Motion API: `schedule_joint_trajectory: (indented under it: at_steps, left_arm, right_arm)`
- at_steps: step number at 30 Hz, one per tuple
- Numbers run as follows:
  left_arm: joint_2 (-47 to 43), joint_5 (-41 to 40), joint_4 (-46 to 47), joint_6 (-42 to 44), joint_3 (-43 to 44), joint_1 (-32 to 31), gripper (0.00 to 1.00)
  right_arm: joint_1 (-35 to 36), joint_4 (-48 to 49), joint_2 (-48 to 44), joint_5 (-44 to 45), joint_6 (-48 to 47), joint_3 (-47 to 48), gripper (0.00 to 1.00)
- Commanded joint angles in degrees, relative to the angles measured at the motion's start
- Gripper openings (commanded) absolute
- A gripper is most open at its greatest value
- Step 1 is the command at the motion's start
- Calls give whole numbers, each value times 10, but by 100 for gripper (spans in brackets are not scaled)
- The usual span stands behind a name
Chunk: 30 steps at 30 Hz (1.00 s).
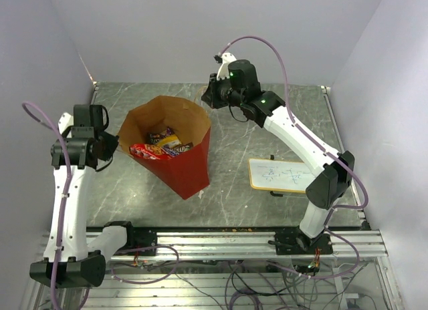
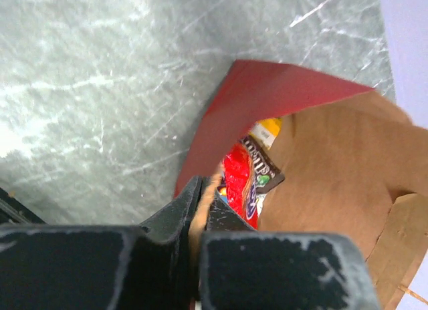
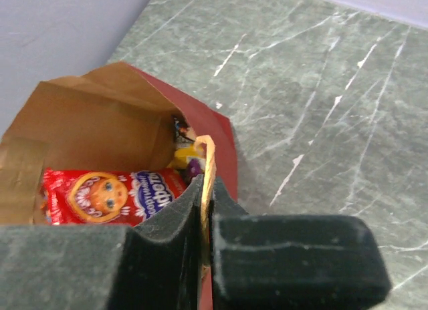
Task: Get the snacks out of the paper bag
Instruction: Adjust the paper bag at the center of the board.
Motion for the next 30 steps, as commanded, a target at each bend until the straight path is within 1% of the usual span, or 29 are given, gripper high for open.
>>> schedule_joint_trajectory:
  at_steps: [1,3,5,8,12,15,17,19,21,22,24,27,30]
  left_arm:
    - [19,-74,-8,87,85,12,8]
    - [38,-95,-13,110,120,14,7]
    - [60,-103,-17,134,155,18,7]
    - [101,-113,-31,161,221,29,7]
    - [145,-107,-16,205,302,54,7]
    - [175,-68,5,246,342,64,7]
    - [194,-43,12,265,361,67,7]
    - [207,14,33,301,363,68,7]
    - [208,81,50,329,349,69,7]
    - [201,113,60,331,329,69,7]
    - [168,180,88,321,255,68,7]
    - [109,292,152,286,140,68,7]
    - [60,375,189,259,72,68,7]
  right_arm:
    - [0,-18,0,-56,10,33,2]
    - [5,-16,1,-89,14,36,1]
    - [19,-9,-1,-96,23,32,1]
    - [50,14,-5,-91,44,18,0]
    - [102,38,1,-57,87,7,1]
    - [130,65,3,-48,158,-29,0]
    - [144,104,-7,-64,203,-76,0]
    - [162,140,-24,-41,224,-121,0]
    - [164,171,-31,-39,237,-156,0]
    - [163,169,-27,-46,238,-163,0]
    - [165,154,-20,-75,235,-169,0]
    - [175,156,-30,-103,220,-208,0]
    - [185,159,-56,-109,198,-245,0]
